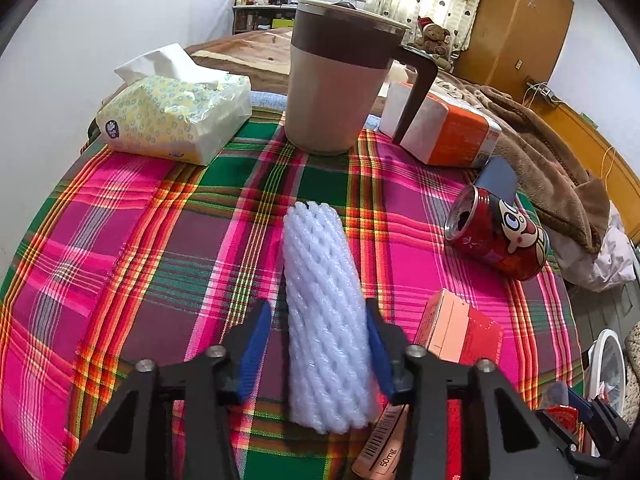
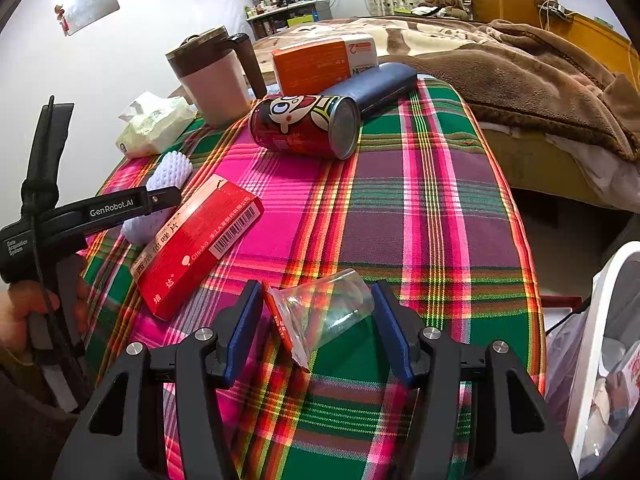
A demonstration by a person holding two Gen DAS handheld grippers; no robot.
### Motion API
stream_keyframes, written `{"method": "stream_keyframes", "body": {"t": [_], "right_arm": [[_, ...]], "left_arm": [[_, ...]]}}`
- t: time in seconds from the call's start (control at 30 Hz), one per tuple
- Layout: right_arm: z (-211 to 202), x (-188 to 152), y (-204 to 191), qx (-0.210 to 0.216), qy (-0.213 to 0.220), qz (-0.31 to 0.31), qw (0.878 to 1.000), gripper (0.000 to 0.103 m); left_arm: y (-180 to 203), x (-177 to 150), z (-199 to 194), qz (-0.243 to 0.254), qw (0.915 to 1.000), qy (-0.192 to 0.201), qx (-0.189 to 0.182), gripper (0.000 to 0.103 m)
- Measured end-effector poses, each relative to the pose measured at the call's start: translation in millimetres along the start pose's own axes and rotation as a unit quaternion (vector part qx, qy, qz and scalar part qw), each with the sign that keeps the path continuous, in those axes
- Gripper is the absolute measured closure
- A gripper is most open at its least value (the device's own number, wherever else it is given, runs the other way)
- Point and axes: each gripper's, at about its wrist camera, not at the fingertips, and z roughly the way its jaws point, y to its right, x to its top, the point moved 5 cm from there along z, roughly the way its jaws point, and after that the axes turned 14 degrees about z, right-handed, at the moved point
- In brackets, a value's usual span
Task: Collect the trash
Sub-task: 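Grasp the white foam fruit net with the left gripper while the right gripper grasps the clear plastic bag, then carry the foam net and plastic bag over the white wastebasket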
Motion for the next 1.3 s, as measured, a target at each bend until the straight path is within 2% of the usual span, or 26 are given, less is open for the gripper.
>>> {"method": "stream_keyframes", "body": {"t": [0.07,0.1,0.2,0.7,1.3], "right_arm": [[0,-1,-1,-0.005,0.001,-0.004,1.000,0.046],[0,-1,-1,-0.008,0.003,-0.005,1.000,0.049],[-1,-1,0,-0.008,0.004,-0.005,1.000,0.050],[-8,1,2,-0.006,0.019,0.000,1.000,0.050],[-31,4,2,0.004,0.049,0.003,0.999,0.050]], "left_arm": [[-1,0,0,-0.002,1.0000,0.001,-0.001,0.073],[-2,0,-1,-0.003,1.0000,0.001,-0.002,0.073],[-3,-1,-2,-0.004,1.0000,0.004,-0.003,0.075],[6,-9,-18,0.005,0.9998,0.017,-0.005,0.076],[23,-18,-72,0.019,0.9978,0.062,-0.012,0.076]]}}
